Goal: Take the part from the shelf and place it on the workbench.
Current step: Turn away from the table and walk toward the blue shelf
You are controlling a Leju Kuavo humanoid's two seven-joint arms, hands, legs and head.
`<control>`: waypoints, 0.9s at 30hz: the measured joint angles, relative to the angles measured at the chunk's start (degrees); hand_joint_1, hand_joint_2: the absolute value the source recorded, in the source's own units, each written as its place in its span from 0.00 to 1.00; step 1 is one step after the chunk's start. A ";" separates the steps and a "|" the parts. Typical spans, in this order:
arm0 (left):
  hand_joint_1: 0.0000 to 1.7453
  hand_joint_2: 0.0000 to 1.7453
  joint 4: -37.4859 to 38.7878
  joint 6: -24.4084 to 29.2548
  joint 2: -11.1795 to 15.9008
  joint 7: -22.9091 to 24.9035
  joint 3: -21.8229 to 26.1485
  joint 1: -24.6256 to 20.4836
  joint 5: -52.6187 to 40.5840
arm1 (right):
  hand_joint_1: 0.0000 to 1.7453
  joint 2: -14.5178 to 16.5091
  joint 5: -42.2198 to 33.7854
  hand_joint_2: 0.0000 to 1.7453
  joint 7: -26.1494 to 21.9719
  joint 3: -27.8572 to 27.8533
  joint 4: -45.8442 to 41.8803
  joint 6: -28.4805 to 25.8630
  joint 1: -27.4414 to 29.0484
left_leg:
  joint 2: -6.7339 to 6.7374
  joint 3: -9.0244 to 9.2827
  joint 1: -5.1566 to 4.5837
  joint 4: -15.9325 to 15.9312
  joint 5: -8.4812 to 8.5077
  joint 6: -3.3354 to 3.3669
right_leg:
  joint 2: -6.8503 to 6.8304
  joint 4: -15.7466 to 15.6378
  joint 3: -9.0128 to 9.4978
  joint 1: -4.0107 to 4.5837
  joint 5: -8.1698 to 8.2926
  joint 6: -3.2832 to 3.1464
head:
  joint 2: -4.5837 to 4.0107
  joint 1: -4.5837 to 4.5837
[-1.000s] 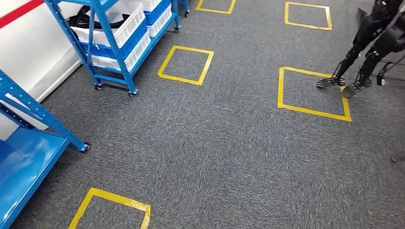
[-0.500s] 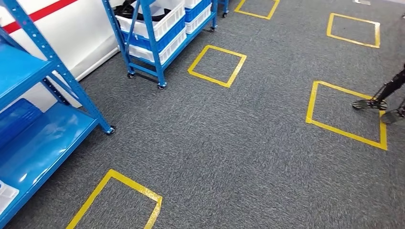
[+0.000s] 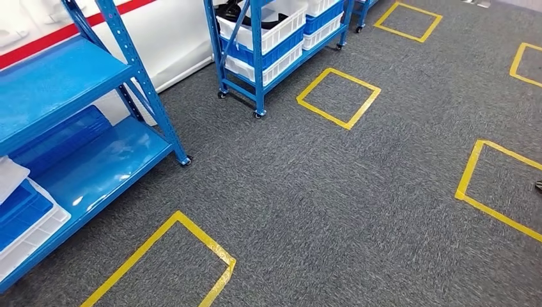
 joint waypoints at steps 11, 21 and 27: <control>0.00 0.00 0.00 -0.01 0.12 -0.01 0.34 0.16 0.00 | 0.00 -0.09 0.01 0.00 0.41 0.45 0.12 0.02 0.37 | 8.70 -2.71 -0.28 5.57 -0.92 -0.64 | -7.21 -0.59 1.50 0.55 -0.70 -1.42 | 0.00 -0.85; 0.00 0.00 0.00 0.00 0.16 -0.01 0.40 -0.10 0.00 | 0.00 -0.19 0.01 0.00 0.23 0.54 0.04 0.01 0.00 | 7.23 0.46 -0.16 -0.74 0.04 2.02 | -3.81 11.93 -3.75 0.79 -7.71 0.90 | 0.00 -0.18; 0.00 0.00 0.00 0.00 0.12 -0.01 0.40 -0.03 0.00 | 0.00 -0.19 0.01 0.00 0.17 0.57 0.04 0.03 -0.11 | 4.54 0.75 -0.23 0.19 -0.58 1.40 | -2.72 3.15 -1.24 0.13 -0.19 0.91 | 0.00 -0.11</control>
